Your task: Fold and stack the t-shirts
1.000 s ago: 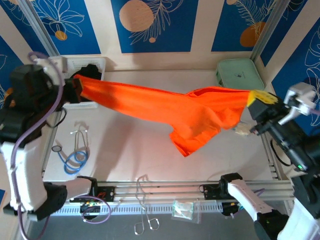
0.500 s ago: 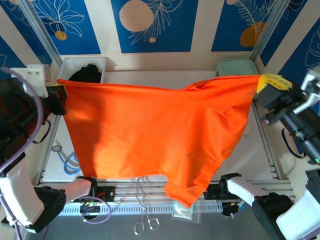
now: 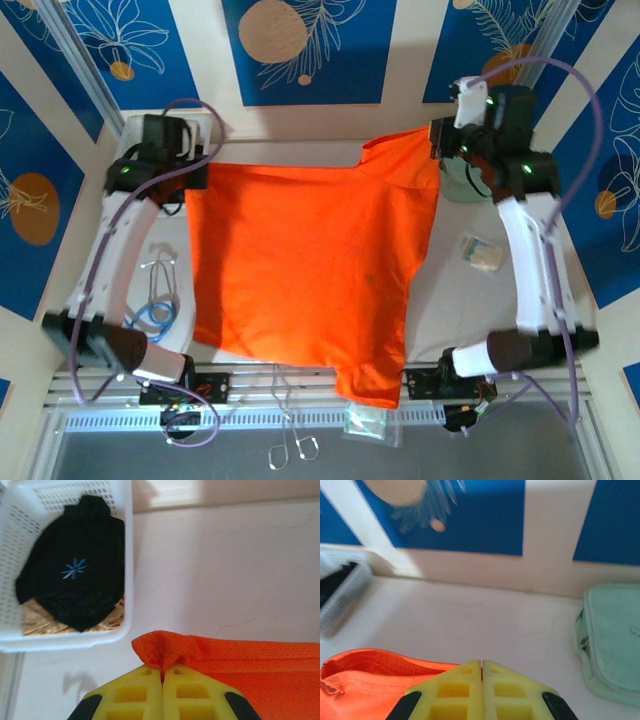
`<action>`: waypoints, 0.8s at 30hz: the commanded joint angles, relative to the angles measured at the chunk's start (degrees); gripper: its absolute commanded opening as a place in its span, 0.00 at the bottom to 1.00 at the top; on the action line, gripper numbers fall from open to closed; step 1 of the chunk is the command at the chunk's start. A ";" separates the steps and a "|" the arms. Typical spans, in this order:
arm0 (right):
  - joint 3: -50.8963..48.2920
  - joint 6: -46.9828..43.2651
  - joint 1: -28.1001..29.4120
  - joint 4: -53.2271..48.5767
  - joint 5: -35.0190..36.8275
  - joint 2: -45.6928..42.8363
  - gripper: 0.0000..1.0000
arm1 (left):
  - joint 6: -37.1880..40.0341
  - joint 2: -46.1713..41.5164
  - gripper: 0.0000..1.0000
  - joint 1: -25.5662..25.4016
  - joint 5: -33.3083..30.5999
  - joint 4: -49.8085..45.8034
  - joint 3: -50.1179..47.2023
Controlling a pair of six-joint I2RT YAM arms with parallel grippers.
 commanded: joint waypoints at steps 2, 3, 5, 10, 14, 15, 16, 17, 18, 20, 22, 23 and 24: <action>1.85 -2.42 -1.75 8.70 4.55 11.19 0.00 | -1.18 12.31 0.00 0.46 0.04 13.00 2.06; 4.08 -2.91 -2.05 8.89 5.21 15.28 0.00 | -1.26 16.28 0.00 0.48 0.11 13.41 4.28; 9.72 -3.52 -2.61 8.17 6.01 22.94 0.00 | -1.29 23.53 0.00 0.46 0.00 13.31 9.49; 29.58 -5.12 -3.64 3.28 7.15 43.37 0.00 | -1.14 38.70 0.00 0.42 -0.70 11.99 22.28; 49.41 -5.92 -3.94 -3.38 6.85 57.57 0.00 | 0.18 46.99 0.00 0.46 -1.28 10.30 31.53; 53.36 -6.06 -3.92 -4.38 6.66 60.07 0.00 | 0.56 48.51 0.00 0.49 -1.58 10.12 33.07; 55.84 -6.02 -3.92 -4.80 6.62 61.98 0.00 | 1.00 49.61 0.00 0.42 -1.91 10.25 34.19; 56.74 -5.81 -3.89 -4.66 6.64 62.70 0.00 | 1.37 50.39 0.00 0.43 -2.18 10.45 34.73; 56.27 -5.46 -3.91 -4.16 6.35 62.67 0.00 | 1.72 51.00 0.00 0.45 -2.63 10.85 34.96; 52.94 -4.52 -3.92 -2.88 5.46 61.14 0.00 | 2.17 51.72 0.00 0.43 -3.22 11.39 34.91; 46.95 -3.41 -3.84 -1.11 3.88 58.07 0.00 | 2.48 52.06 0.00 0.48 -3.71 11.52 34.62; 43.73 -2.94 -3.81 -0.03 3.47 56.48 0.00 | 2.57 51.89 0.00 0.42 -3.94 11.61 34.25; 39.91 -2.54 -3.66 1.16 3.16 54.67 0.00 | 2.75 51.61 0.00 0.45 -4.20 11.98 33.48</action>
